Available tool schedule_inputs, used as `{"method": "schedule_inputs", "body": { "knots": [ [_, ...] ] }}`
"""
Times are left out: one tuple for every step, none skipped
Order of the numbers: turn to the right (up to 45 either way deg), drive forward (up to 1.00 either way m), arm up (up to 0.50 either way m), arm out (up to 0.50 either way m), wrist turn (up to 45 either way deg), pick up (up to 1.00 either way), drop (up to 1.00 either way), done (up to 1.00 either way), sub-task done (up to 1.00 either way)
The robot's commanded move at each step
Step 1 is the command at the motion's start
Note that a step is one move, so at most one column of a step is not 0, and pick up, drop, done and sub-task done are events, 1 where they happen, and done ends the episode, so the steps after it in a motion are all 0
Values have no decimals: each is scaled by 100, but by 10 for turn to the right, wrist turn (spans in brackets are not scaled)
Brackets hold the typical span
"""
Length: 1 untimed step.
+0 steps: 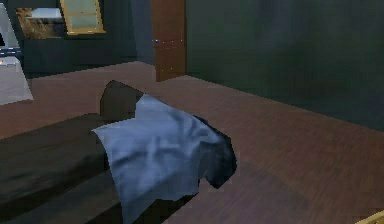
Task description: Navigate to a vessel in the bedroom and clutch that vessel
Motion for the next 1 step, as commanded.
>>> {"method": "schedule_inputs", "body": {
  "knots": [
    [0, 0, 0, 0, 0, 0, 0, 100, 0]
  ]
}}
